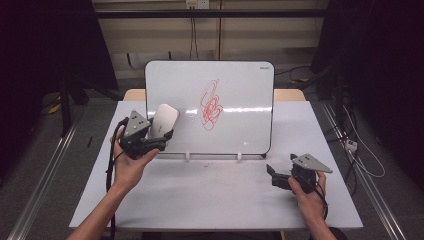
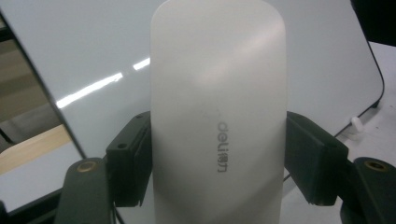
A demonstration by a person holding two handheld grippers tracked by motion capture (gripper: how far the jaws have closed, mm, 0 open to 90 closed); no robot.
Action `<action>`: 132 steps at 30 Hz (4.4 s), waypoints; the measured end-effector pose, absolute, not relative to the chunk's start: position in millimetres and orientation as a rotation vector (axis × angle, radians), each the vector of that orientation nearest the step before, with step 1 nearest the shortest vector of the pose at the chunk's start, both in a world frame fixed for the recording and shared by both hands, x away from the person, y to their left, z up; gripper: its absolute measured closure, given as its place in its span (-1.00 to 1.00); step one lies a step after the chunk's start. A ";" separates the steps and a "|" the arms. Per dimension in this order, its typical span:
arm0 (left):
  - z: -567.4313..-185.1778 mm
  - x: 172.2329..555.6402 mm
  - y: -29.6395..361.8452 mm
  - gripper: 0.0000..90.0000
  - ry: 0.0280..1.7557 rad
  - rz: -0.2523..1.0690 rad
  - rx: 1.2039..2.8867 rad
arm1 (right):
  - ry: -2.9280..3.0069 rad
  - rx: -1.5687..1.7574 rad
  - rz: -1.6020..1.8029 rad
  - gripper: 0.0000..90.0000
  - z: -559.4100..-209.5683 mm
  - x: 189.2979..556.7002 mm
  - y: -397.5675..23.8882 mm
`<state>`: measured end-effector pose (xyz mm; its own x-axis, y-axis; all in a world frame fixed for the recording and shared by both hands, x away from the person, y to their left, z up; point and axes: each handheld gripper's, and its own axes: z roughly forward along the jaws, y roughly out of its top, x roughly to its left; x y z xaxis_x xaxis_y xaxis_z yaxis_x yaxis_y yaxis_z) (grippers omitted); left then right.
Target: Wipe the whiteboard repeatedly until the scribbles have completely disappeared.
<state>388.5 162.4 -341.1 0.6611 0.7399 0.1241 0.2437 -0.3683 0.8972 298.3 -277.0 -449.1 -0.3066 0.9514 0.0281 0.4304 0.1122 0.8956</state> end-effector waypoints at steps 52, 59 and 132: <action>-300.6 456.8 77.7 -0.31 0.687 0.792 1.968 | 1.825 1.337 1.158 -0.86 -449.6 298.1 -276.9; -302.4 471.4 71.1 -0.31 0.716 0.833 1.992 | 1.830 1.326 1.165 -0.86 -449.4 297.5 -277.0; -331.9 469.7 12.9 -0.31 0.655 1.026 2.110 | 1.843 1.315 1.164 -0.85 -449.7 297.6 -275.0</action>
